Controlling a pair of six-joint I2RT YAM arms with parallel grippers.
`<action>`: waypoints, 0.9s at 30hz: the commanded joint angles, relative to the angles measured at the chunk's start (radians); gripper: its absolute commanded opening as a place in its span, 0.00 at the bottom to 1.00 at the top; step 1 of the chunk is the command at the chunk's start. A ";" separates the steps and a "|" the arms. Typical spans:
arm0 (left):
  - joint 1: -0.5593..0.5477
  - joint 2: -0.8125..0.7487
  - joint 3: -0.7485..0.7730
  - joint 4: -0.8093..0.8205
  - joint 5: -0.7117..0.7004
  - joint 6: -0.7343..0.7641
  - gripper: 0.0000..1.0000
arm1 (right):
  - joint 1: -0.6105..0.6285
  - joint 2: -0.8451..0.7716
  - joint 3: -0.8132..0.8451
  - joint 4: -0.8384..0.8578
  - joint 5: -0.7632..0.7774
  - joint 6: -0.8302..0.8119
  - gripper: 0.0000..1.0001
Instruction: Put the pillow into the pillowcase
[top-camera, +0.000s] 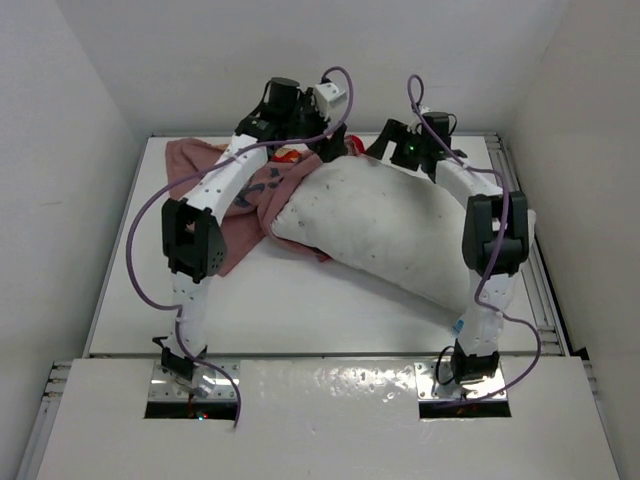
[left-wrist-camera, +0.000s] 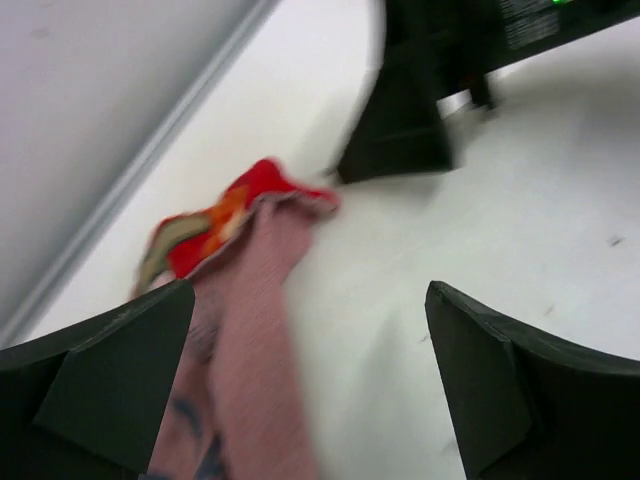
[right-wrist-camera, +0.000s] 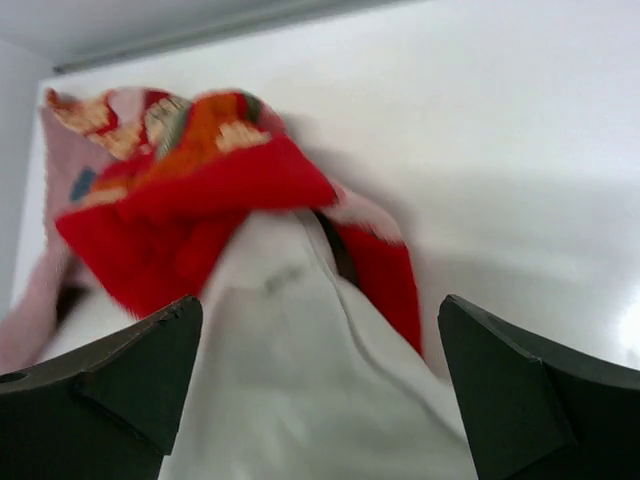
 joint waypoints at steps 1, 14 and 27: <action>0.047 -0.143 0.028 -0.067 -0.108 0.096 1.00 | -0.050 -0.144 -0.057 -0.072 -0.025 -0.101 0.99; 0.177 -0.438 -0.638 -0.068 -0.172 0.158 0.68 | 0.262 -0.447 -0.186 -0.301 0.217 -0.628 0.99; 0.183 -0.435 -0.902 0.116 -0.086 0.121 0.57 | 0.545 -0.225 -0.127 -0.344 0.541 -0.672 0.99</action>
